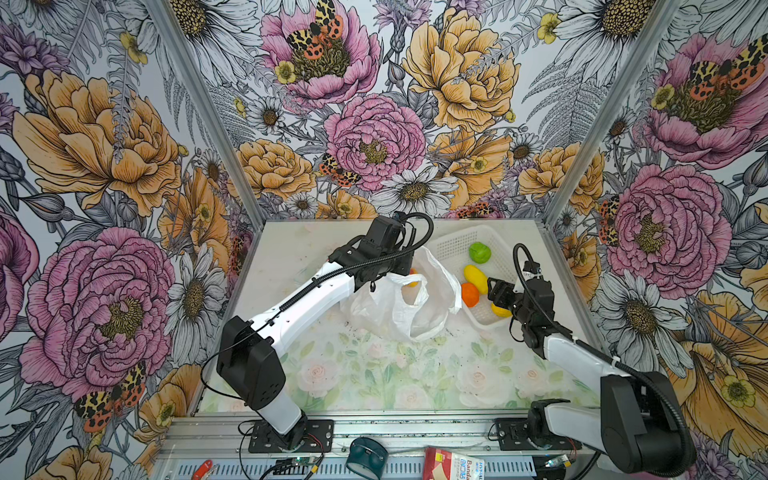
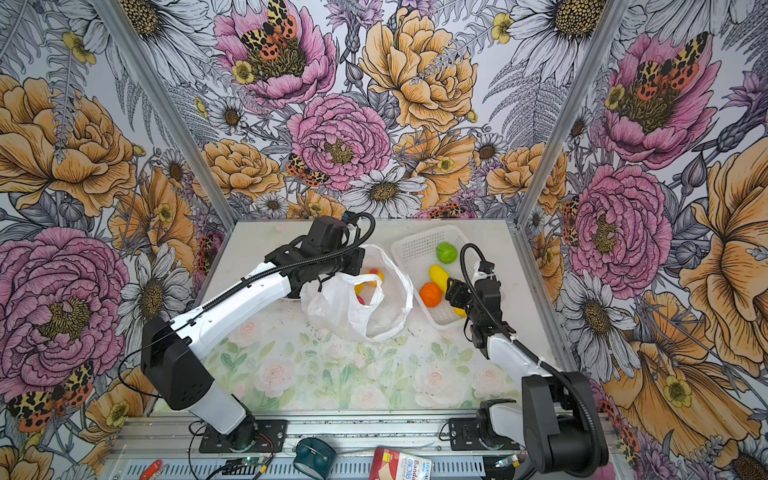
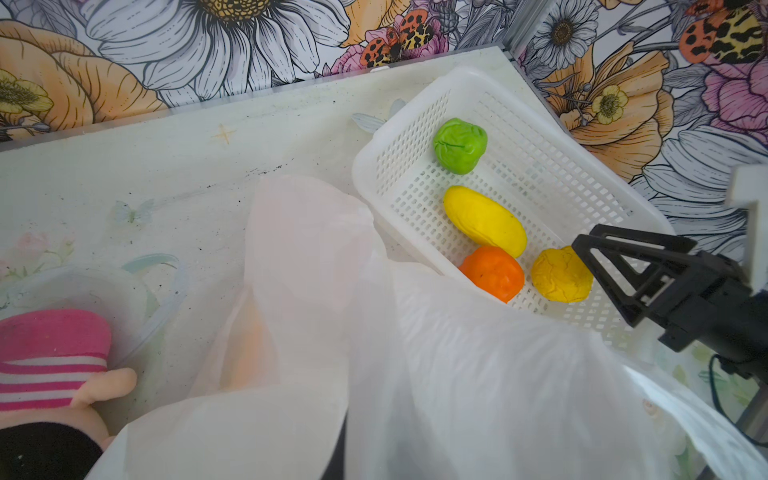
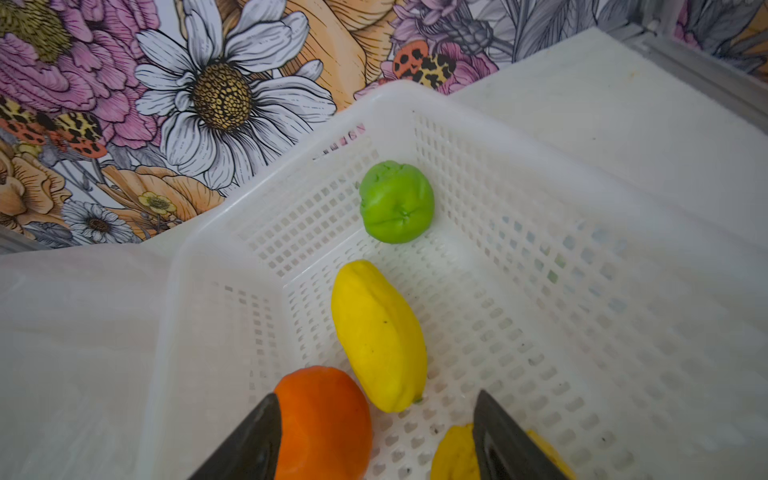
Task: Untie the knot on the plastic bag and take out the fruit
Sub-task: 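Move the right gripper back toward the bag opening, then reach the right gripper into the bag and grasp the yellow-red fruit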
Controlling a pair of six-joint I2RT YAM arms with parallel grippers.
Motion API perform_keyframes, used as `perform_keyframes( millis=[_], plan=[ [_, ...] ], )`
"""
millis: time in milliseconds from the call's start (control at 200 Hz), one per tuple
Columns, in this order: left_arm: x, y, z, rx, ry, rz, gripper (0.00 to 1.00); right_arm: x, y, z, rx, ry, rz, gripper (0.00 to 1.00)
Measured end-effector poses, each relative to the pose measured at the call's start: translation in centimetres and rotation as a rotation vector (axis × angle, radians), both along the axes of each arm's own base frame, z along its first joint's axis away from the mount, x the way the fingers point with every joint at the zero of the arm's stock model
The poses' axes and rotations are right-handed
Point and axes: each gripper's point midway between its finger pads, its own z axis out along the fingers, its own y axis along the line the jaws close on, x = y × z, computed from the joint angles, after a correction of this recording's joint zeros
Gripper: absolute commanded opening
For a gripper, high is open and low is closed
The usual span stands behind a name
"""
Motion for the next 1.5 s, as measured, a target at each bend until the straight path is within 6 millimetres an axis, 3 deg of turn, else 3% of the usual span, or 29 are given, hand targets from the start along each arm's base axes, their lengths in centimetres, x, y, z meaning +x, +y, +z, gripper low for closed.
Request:
perform_keyframes(
  millis=[140, 295, 430, 500, 641, 806, 986, 1286, 1501],
  plan=[
    [0.0, 0.0, 0.2, -0.002, -0.003, 0.000, 0.00, -2.8, 4.0, 5.3, -0.013, -0.196, 0.159, 0.60],
    [0.0, 0.0, 0.2, -0.001, -0.005, -0.002, 0.00, -8.2, 8.4, 11.7, -0.015, -0.456, 0.368, 0.52],
    [0.0, 0.0, 0.2, 0.000, -0.005, -0.002, 0.00, -12.6, 10.9, 14.7, -0.002, -0.614, 0.532, 0.44],
    [0.0, 0.0, 0.2, 0.000, -0.005, -0.002, 0.00, -14.3, 12.3, 15.2, -0.003, -0.656, 0.623, 0.41],
    [0.0, 0.0, 0.2, 0.000, -0.005, -0.002, 0.00, -15.3, 15.2, 13.3, -0.034, -0.620, 0.769, 0.34],
    [0.0, 0.0, 0.2, 0.001, -0.005, -0.002, 0.00, -14.4, 18.7, 9.2, -0.115, -0.474, 0.892, 0.29],
    [0.1, 0.0, 0.2, 0.004, -0.007, -0.002, 0.00, -13.5, 21.1, 6.4, -0.198, -0.388, 0.962, 0.23],
    [0.1, 0.0, 0.3, 0.003, -0.009, -0.002, 0.00, -12.0, 22.4, 3.7, -0.297, -0.315, 0.968, 0.21],
    [0.1, 0.0, 0.3, 0.002, -0.010, -0.002, 0.00, -9.7, 23.1, 2.2, -0.371, -0.257, 0.924, 0.10]
  ],
)
